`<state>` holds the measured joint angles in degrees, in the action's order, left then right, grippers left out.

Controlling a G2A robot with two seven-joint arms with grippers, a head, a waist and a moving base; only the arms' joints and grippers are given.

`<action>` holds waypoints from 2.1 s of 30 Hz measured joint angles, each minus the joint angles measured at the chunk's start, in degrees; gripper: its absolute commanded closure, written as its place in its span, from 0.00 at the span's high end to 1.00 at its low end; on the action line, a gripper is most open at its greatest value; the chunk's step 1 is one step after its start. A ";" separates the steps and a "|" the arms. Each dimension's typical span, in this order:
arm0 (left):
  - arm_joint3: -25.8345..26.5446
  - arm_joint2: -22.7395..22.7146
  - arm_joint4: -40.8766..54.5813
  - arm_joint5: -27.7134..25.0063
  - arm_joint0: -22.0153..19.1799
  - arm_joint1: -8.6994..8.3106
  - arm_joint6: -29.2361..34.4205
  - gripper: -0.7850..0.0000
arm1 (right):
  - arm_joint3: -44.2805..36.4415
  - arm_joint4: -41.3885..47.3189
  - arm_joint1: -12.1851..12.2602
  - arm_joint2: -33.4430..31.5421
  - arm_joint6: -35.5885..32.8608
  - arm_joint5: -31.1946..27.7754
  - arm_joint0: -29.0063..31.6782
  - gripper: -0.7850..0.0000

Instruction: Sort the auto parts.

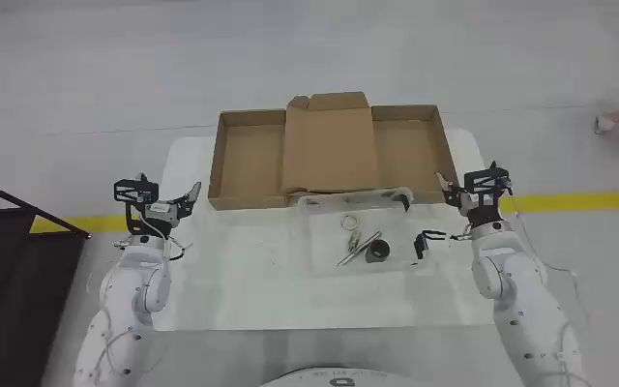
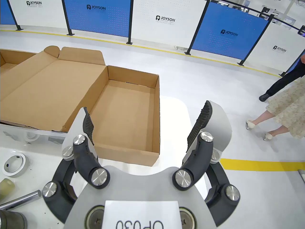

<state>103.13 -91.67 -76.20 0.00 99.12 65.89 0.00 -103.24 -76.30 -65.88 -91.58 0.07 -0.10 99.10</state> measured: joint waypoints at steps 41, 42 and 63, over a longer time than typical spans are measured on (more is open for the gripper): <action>0.00 0.00 0.00 0.00 0.00 0.00 0.00 1.00 | -3.14 -7.62 0.39 5.56 -8.43 -15.43 -9.38 1.00; 0.00 0.00 0.00 0.00 0.00 0.00 0.00 1.00 | -3.25 -7.46 0.50 4.87 -8.37 -16.67 -9.53 1.00; 0.00 0.00 0.00 0.00 0.00 0.00 0.00 1.00 | -2.80 -7.80 2.67 6.57 -14.31 -49.11 -9.87 0.61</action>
<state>103.13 -91.67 -76.20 0.00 99.12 65.89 0.00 -106.04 -84.11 -63.22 -85.00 -14.23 -49.21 89.23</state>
